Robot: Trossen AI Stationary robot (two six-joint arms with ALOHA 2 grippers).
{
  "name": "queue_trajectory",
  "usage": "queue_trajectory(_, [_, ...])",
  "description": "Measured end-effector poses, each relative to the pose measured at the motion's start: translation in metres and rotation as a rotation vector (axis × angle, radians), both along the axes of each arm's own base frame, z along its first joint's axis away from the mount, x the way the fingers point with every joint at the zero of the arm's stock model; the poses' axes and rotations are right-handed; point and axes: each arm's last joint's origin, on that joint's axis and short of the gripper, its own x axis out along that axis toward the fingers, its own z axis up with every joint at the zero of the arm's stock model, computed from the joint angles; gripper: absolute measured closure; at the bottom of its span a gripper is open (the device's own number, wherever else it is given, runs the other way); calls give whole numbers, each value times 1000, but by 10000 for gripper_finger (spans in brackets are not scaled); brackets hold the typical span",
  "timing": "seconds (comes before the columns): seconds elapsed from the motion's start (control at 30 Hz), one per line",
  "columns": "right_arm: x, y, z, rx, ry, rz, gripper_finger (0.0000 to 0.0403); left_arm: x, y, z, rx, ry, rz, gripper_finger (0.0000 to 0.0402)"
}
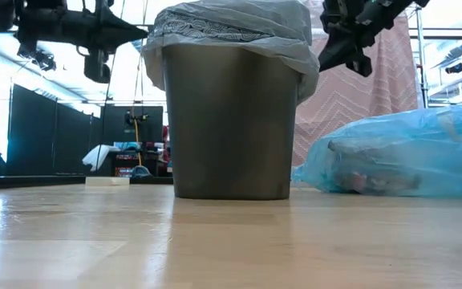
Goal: Place trash/remove bag and relplace
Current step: Insert the new gray trash bag into the bin
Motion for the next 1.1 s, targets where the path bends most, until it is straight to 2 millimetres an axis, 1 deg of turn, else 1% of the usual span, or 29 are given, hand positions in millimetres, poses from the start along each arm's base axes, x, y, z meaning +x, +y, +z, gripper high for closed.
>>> queue_trajectory(0.13, [5, 1, -4, 2, 21, 5, 403, 12, -13, -13, -67, 34, -66, 401])
queue_trajectory(0.2, [5, 0, -5, 0, 24, 6, 403, 18, -18, -18, -71, 64, -47, 401])
queue_trajectory(0.3, [5, 0, -5, -3, 25, 8, 403, 24, -21, -21, -54, 83, -25, 401])
queue_trajectory(0.43, [5, 0, -5, -17, 29, 8, 403, 37, -27, -30, -55, 143, -82, 401])
queue_trajectory(0.53, [5, 0, -5, -22, 31, 12, 403, 48, -30, -33, -45, 136, -112, 401])
queue_trajectory(0.67, [5, 0, -6, -29, 32, 18, 403, 62, -32, -46, -41, 207, -134, 401])
queue_trajectory(0.73, [6, 0, -11, -26, 39, 21, 403, 67, -32, -52, -27, 237, -136, 401])
queue_trajectory(0.8, [7, 1, -21, -4, 60, 35, 403, 72, -31, -59, -28, 275, -137, 401])
queue_trajectory(0.87, [9, 0, -31, 14, 44, 31, 403, 75, -30, -64, -26, 302, -140, 401])
queue_trajectory(0.97, [12, 0, -40, 14, -21, 32, 403, 80, -28, -69, -23, 316, -142, 401])
queue_trajectory(1.1, [14, 0, -49, 46, -85, 22, 403, 87, -26, -73, -19, 302, -141, 401])
